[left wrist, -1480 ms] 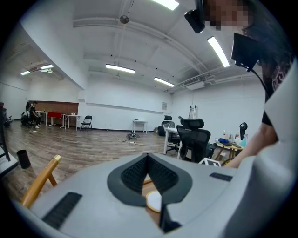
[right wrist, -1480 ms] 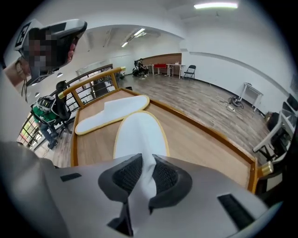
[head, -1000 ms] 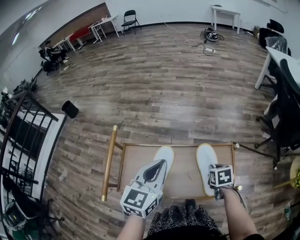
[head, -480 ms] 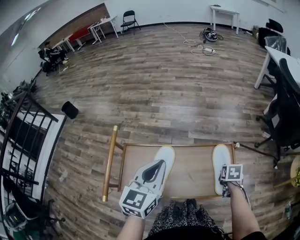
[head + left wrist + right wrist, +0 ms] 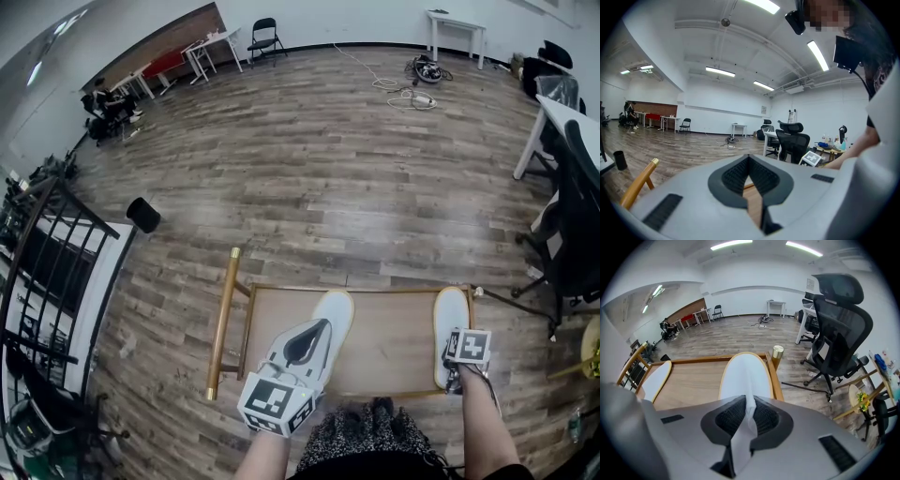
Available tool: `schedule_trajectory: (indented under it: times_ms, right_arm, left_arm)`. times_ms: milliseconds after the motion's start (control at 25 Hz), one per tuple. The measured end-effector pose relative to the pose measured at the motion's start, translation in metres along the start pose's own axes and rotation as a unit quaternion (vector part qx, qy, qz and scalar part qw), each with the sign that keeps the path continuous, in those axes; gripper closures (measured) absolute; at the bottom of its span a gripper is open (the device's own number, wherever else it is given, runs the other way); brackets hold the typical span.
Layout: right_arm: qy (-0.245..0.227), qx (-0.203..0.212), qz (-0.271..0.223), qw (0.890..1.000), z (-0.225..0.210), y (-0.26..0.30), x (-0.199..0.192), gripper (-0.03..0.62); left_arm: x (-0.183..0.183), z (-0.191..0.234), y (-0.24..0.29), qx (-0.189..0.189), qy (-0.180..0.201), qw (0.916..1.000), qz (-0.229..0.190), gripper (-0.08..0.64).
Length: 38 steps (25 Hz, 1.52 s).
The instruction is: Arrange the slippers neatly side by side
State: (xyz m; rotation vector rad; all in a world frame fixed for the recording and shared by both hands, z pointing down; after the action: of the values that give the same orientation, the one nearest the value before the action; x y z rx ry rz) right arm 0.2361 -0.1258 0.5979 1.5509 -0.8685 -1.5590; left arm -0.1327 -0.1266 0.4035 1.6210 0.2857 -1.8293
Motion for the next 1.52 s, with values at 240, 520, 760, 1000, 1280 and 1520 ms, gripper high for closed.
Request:
schedule_trajectory:
  times_ms: [240, 520, 760, 1000, 1280, 1520]
  right_arm:
    - [-0.003, 0.011, -0.022, 1.000, 0.006, -0.012, -0.001, 0.494]
    - [0.010, 0.012, -0.052, 0.999, 0.003, -0.044, -0.001, 0.460]
    - [-0.012, 0.063, -0.117, 0.991, 0.070, -0.089, 0.007, 0.460]
    - [-0.069, 0.196, -0.089, 0.974, 0.192, -0.072, 0.014, 0.460]
    - [-0.028, 0.232, -0.050, 0.971, 0.273, -0.043, 0.022, 0.423]
    - [-0.013, 0.202, -0.036, 0.979, 0.302, -0.021, 0.034, 0.419]
  left_arm:
    - [0.003, 0.003, -0.007, 0.000, 0.003, 1.0000, -0.007, 0.566]
    - [0.002, 0.007, -0.017, 0.007, -0.005, 0.9999, -0.014, 0.566]
    - [-0.003, 0.018, -0.036, 0.025, -0.015, 0.9994, -0.017, 0.566]
    - [-0.008, 0.028, -0.060, 0.042, -0.024, 0.9987, -0.017, 0.566]
    - [-0.011, 0.032, -0.080, 0.042, -0.018, 0.9989, -0.015, 0.566]
    - [-0.023, 0.038, -0.098, 0.051, -0.032, 0.9982, -0.004, 0.566]
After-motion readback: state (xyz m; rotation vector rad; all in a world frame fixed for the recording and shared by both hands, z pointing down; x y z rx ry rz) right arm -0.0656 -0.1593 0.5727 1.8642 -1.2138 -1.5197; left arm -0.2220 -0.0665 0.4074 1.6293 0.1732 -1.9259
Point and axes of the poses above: the fingertips, and each gripper's own axes: y forward along the fingers, z to its left, x out of its top, the point moved 8 cm from there along -y, backward along the fingers, and after that the axes turned 8 degrees about -y, right-handed, at the moved point
